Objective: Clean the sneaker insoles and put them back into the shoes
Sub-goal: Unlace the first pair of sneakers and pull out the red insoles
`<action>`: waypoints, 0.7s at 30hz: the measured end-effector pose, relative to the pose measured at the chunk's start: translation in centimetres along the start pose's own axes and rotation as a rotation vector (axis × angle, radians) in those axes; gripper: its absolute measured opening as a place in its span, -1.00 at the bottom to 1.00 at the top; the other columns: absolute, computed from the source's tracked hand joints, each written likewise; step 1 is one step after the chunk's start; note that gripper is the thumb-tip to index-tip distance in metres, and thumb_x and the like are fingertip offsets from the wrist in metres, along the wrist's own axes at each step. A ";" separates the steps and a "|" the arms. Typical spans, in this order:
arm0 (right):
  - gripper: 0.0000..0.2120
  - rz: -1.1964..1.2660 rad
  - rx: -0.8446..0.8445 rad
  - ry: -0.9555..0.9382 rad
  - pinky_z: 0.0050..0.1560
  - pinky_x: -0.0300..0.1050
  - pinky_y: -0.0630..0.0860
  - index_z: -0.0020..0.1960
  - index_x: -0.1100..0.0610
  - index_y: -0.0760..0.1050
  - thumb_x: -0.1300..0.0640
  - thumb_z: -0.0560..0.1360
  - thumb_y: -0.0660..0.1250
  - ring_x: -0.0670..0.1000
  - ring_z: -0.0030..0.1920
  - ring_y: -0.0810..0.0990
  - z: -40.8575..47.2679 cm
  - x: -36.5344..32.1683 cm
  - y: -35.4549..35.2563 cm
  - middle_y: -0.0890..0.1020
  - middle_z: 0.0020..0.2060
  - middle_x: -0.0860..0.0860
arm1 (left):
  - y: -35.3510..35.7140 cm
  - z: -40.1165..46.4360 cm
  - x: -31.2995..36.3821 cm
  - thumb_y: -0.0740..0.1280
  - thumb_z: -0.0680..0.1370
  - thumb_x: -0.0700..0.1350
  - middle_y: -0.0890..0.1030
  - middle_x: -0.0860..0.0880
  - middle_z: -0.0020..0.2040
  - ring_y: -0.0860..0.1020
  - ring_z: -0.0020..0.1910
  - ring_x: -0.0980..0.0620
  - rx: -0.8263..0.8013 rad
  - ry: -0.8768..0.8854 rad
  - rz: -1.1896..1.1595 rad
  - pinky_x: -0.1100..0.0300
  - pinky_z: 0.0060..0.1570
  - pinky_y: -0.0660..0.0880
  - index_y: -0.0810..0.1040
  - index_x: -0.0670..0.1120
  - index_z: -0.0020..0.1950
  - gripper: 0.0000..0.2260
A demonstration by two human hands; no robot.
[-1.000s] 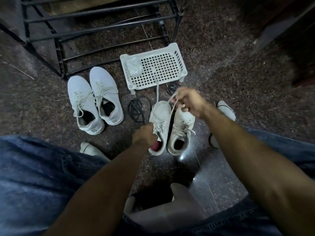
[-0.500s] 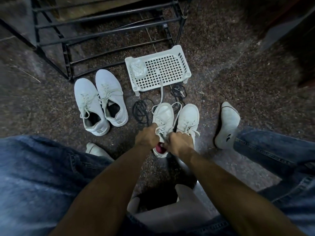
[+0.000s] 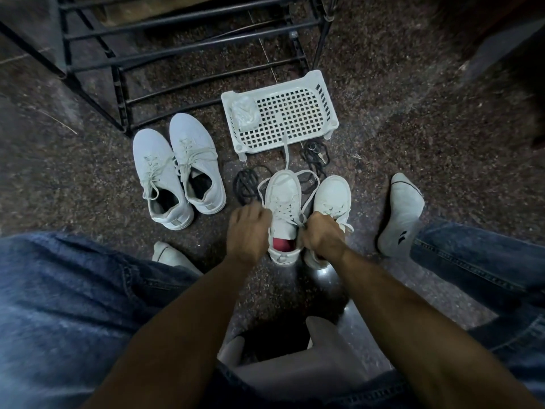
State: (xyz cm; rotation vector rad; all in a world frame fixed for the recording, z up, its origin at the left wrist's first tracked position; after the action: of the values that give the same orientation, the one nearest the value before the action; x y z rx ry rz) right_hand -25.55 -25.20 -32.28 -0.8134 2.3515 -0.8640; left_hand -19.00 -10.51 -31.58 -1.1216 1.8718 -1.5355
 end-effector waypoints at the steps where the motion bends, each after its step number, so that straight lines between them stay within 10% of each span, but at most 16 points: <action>1: -0.72 0.024 -0.023 0.002 0.03 0.02 0.51 0.08 0.23 0.53 0.06 0.47 0.32 0.23 0.11 0.59 0.1 -0.2 0.3 0.62 0.11 0.19 | 0.2 -0.2 1.2 0.32 0.49 -0.09 0.43 -0.08 0.18 0.41 0.25 -0.13 0.040 0.117 0.065 -0.10 0.27 0.32 0.51 -0.06 0.13 -0.78; 11: -0.70 0.047 -0.108 0.014 -0.11 -0.09 0.47 0.04 0.22 0.57 0.03 0.42 0.39 0.18 0.06 0.61 1.5 0.2 1.0 0.65 0.03 0.16 | 3.2 2.2 5.1 0.20 0.59 -0.07 0.11 -0.10 0.56 0.07 0.53 -0.19 -0.166 0.287 0.261 -0.26 0.46 -0.01 0.50 -0.08 0.31 -0.69; 15: -0.77 -0.034 -0.006 0.010 -0.11 -0.05 0.48 0.03 0.22 0.53 0.12 0.43 0.36 0.21 0.04 0.61 1.0 0.4 0.5 0.64 0.03 0.18 | 2.5 3.0 4.2 0.23 0.54 -0.04 0.43 -0.07 0.29 0.48 0.19 -0.12 -0.211 0.306 -0.140 -0.01 0.09 0.46 0.57 -0.13 0.08 -0.77; 21: -0.78 -0.081 0.114 -0.009 -0.08 -0.03 0.49 0.07 0.21 0.56 0.10 0.52 0.26 0.24 0.05 0.61 -0.3 -0.1 0.3 0.64 0.04 0.19 | 1.3 5.9 1.8 0.35 0.50 -0.16 0.64 -0.13 -0.06 0.58 -0.06 -0.11 -0.265 0.128 -0.520 0.12 -0.08 0.46 0.63 -0.21 -0.09 -0.87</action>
State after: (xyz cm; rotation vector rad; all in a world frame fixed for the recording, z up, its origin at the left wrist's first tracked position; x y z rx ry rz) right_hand -25.77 -24.81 -32.32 -0.8686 2.2518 -1.0165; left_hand -15.78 -15.30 -34.19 -1.7788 2.0144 -1.6865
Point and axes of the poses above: each hand's wrist, its own z-axis towards the middle knuckle, its own y-axis out of the palm, x = y × z, the point moved 9 cm from there along z, towards the middle knuckle
